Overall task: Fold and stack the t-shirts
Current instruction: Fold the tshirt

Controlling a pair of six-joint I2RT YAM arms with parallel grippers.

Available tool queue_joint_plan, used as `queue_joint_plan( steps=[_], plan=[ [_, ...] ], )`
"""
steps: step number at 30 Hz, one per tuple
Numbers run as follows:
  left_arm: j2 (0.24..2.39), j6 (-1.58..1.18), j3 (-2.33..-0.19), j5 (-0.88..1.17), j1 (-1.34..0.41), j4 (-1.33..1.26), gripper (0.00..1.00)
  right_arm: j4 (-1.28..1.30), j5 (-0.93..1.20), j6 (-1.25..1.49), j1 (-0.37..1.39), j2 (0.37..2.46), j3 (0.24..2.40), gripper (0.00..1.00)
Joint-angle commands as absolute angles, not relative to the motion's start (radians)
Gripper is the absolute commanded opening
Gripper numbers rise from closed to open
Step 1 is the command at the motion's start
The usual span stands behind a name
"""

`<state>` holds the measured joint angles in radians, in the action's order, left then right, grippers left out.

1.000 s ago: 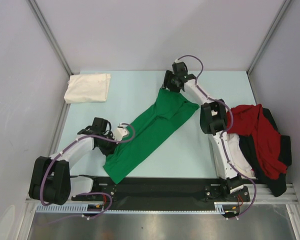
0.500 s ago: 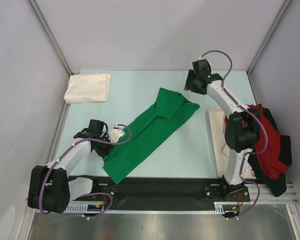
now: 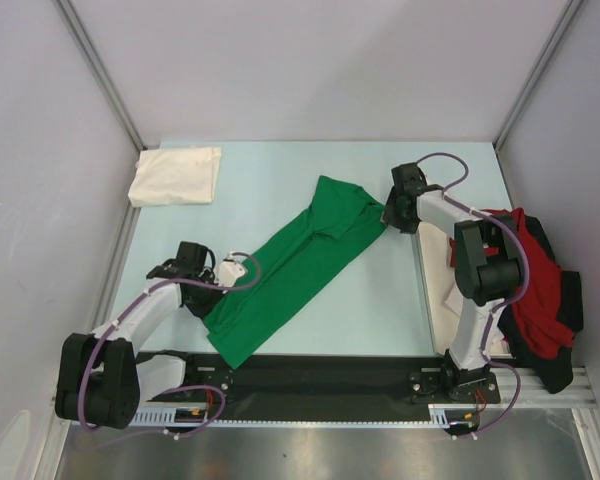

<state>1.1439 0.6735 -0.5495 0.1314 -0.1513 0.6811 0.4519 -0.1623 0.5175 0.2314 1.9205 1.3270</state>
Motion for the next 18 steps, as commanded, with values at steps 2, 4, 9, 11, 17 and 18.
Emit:
queue_joint_plan(
  steps=[2, 4, 9, 11, 17, 18],
  plan=[
    [1.124, 0.695, -0.522, 0.084, -0.138, 0.716, 0.12, 0.35, -0.121, 0.563, 0.201, 1.966, 1.371, 0.51],
    [1.134, 0.695, -0.52, 0.087, -0.138, 0.719, 0.11, 0.333, -0.1, 0.572, 0.183, 1.989, 1.387, 0.39],
    [1.163, 0.707, -0.574, 0.234, -0.147, 0.788, 0.15, 0.296, -0.009, 0.565, 0.161, 2.091, 1.46, 0.12],
    [1.164, 0.7, -0.594, 0.268, -0.181, 0.782, 0.17, 0.307, -0.009, 0.561, 0.16, 2.124, 1.523, 0.04],
    [1.177, 0.678, -0.618, 0.341, -0.276, 0.758, 0.25, 0.324, 0.109, 0.551, 0.153, 2.296, 1.783, 0.0],
    [1.184, 0.664, -0.617, 0.339, -0.294, 0.747, 0.26, 0.334, 0.118, 0.554, 0.153, 2.325, 1.828, 0.0]
  ],
)
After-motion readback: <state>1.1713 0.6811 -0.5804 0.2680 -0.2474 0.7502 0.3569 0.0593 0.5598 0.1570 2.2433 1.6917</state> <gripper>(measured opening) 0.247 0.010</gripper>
